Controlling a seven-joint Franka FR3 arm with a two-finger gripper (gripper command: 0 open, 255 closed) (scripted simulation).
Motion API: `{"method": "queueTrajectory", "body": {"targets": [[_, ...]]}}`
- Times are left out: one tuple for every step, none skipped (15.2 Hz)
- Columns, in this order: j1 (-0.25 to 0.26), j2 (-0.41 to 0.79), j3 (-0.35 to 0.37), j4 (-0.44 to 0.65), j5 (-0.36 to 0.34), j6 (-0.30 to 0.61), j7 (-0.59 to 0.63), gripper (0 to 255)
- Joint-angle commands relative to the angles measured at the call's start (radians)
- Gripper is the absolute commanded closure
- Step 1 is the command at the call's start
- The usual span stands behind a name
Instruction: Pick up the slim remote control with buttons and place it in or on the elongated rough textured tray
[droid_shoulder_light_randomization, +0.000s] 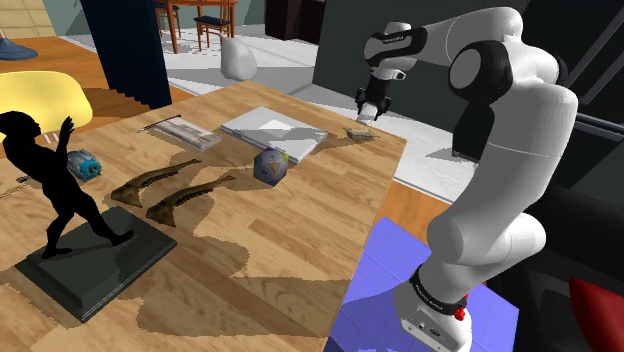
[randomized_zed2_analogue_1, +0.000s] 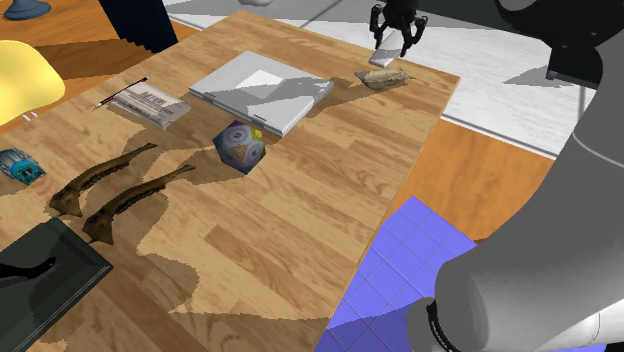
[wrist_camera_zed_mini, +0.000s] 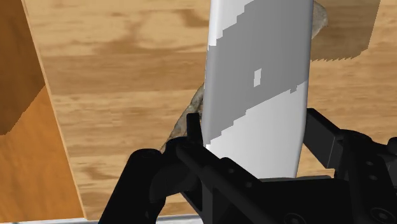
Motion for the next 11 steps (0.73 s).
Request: {"method": "queueTrajectory", "body": {"targets": [[-0.001, 0.013, 0.000, -0.005, 0.001, 0.018, -0.002, 255], [-0.001, 0.016, 0.000, -0.014, 0.001, 0.030, -0.002, 255], [-0.001, 0.019, 0.000, -0.023, 0.001, 0.042, -0.002, 255], [-0.001, 0.023, 0.000, -0.031, 0.001, 0.054, -0.002, 255], [-0.001, 0.026, 0.000, -0.040, 0.001, 0.066, -0.002, 255], [-0.001, 0.030, 0.000, -0.048, 0.001, 0.078, -0.002, 255], [-0.001, 0.034, 0.000, -0.056, 0.001, 0.090, -0.002, 255], [-0.001, 0.038, 0.000, -0.064, 0.001, 0.102, -0.002, 255], [-0.001, 0.042, 0.000, -0.071, 0.002, 0.114, -0.002, 255], [-0.001, 0.047, 0.000, -0.078, 0.002, 0.126, -0.003, 255], [-0.001, 0.052, 0.000, -0.085, 0.002, 0.137, -0.003, 255]]}}
